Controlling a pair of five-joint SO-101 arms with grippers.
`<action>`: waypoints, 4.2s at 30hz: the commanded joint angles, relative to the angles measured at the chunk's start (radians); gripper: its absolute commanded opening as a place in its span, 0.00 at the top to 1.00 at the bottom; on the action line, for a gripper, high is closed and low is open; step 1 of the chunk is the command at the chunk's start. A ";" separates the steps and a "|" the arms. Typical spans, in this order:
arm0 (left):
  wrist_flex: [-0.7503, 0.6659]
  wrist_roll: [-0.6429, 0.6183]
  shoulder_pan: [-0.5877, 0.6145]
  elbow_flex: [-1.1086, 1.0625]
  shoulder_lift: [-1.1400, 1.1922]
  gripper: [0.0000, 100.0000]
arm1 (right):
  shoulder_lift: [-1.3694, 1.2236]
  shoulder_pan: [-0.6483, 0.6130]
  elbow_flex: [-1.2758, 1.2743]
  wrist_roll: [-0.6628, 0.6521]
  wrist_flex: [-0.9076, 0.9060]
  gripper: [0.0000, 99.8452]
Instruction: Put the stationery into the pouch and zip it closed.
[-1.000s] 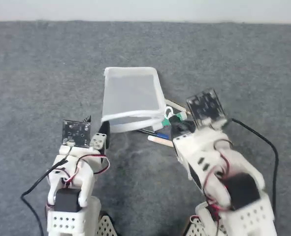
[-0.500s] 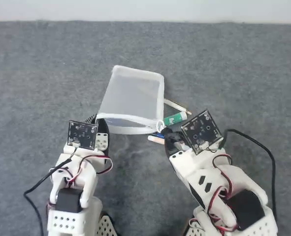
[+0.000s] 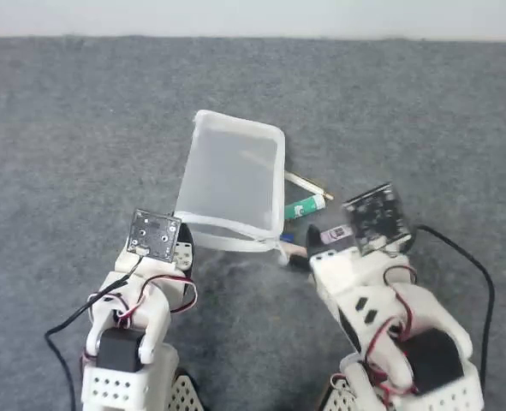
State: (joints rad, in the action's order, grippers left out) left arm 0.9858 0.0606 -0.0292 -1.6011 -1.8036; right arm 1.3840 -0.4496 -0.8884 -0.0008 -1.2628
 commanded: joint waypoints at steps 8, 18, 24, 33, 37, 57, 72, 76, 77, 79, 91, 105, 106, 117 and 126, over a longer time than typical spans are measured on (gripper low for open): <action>0.005 -0.003 0.057 0.093 -0.020 0.99 | -0.492 0.091 0.196 0.127 0.030 0.80; 0.049 -0.003 0.083 0.151 -0.020 0.99 | -0.846 0.148 0.325 0.353 0.108 0.80; 0.104 -0.015 0.087 0.234 -0.018 0.99 | -0.951 0.142 0.371 0.496 0.102 0.80; 0.199 0.005 0.094 0.343 -0.018 0.99 | -0.983 0.148 0.368 0.598 0.113 0.80; 0.204 0.017 0.092 0.372 -0.015 0.99 | -0.983 0.148 0.344 0.614 0.130 0.80; 0.500 -0.012 0.094 1.179 0.752 0.99 | -0.984 0.177 0.247 0.677 0.222 0.80; 0.624 -0.101 0.144 1.383 1.097 0.99 | -0.984 0.182 0.250 0.677 0.226 0.80; 0.632 -0.097 0.250 1.428 1.140 0.99 | -0.990 0.182 0.250 0.677 0.226 0.80; 0.634 -0.095 0.270 1.434 1.140 0.99 | -1.003 0.182 0.252 0.677 0.226 0.80; 0.644 -0.094 0.295 1.438 1.140 0.99 | -1.049 0.182 0.275 0.677 0.223 0.80; 0.595 -0.103 0.382 1.328 1.140 0.99 | -1.442 0.243 0.560 0.680 0.104 0.80; 0.554 -0.170 0.427 1.256 1.138 0.99 | -1.580 0.274 0.626 0.736 0.125 0.80; 0.555 -0.170 0.425 1.256 1.138 0.99 | -1.590 0.274 0.632 0.736 0.124 0.80; 0.560 -0.172 0.422 1.259 1.138 0.99 | -1.639 0.328 0.683 0.735 0.124 0.98; 0.560 -0.169 0.422 1.260 1.137 0.99 | -1.512 0.320 0.692 0.671 0.024 0.99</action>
State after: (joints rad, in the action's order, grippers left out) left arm 1.5597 -0.0974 0.3897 -0.3445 -0.6651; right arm -0.2501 -0.1350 -0.2593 0.7081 -1.2029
